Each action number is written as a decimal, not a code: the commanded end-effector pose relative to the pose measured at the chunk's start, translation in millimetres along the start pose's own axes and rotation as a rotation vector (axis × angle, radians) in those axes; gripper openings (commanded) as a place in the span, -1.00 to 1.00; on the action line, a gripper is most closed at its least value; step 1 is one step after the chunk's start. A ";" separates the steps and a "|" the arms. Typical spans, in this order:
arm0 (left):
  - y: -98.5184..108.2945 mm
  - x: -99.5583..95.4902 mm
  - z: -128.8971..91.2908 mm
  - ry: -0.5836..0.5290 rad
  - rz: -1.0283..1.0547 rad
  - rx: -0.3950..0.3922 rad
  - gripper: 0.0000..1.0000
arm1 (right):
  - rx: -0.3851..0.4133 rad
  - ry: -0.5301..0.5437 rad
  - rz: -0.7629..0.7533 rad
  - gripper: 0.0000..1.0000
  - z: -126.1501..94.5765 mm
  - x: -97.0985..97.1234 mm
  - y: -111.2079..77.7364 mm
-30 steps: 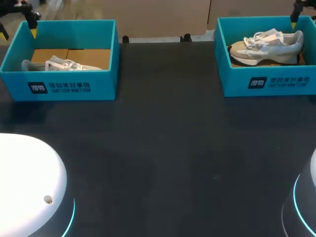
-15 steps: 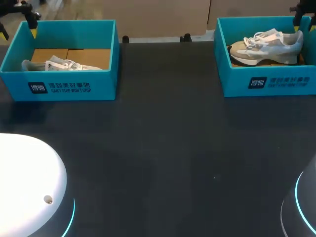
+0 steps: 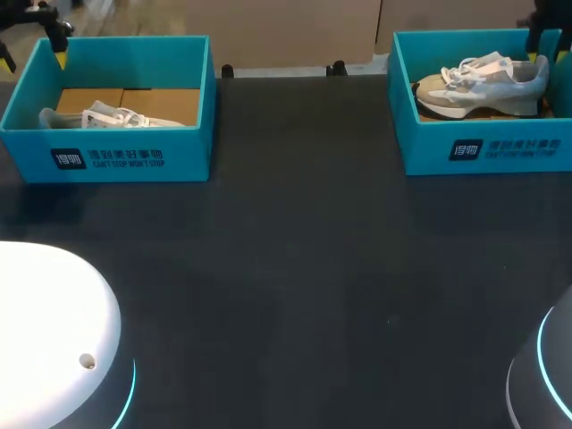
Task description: Take the shoe out of the shoebox, open the shoe tongue, remove and reinsert the insole, then place the shoe into the shoebox
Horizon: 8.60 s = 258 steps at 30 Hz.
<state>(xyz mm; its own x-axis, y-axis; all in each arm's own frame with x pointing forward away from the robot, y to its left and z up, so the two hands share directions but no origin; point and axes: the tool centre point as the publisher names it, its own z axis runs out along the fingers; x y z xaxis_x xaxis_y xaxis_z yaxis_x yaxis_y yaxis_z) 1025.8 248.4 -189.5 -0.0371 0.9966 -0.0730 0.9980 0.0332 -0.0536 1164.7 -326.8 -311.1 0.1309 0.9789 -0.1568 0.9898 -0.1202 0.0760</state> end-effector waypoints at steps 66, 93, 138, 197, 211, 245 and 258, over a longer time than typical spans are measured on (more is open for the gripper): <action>0.3 0.1 -0.3 0.003 0.001 0.001 1.00 | 0.107 -0.044 -0.005 -1.00 56.1 -12.6 -7.3; 0.3 0.1 -0.3 0.003 0.001 0.001 1.00 | -0.027 -0.085 0.064 -1.00 -105.1 -20.4 -44.1; 0.3 0.1 -0.3 0.003 0.001 0.001 1.00 | -0.146 -0.055 0.030 -1.00 -173.0 0.1 -79.9; 0.3 0.1 -0.3 0.003 0.001 0.001 1.00 | -0.095 -0.153 0.123 -1.00 -229.8 188.0 -428.9; 0.3 0.1 -0.3 0.003 0.001 0.001 1.00 | -0.021 -0.138 0.143 -1.00 -228.8 220.1 -481.4; 0.3 0.1 -0.3 0.003 0.001 0.001 1.00 | -0.010 -0.094 0.124 -1.00 -229.1 224.7 -489.6; 0.3 0.1 -0.3 0.003 0.001 0.001 1.00 | -0.040 -0.108 0.140 -1.00 -186.3 236.2 -476.7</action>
<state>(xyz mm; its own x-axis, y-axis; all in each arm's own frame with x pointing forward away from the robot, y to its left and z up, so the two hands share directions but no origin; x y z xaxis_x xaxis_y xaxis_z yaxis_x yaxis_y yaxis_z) 1025.8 248.3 -189.6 -0.0370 0.9966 -0.0732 0.9980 0.0331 -0.0536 709.2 -13.6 -183.9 0.2736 0.9285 -0.2510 0.9587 -0.2424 0.1486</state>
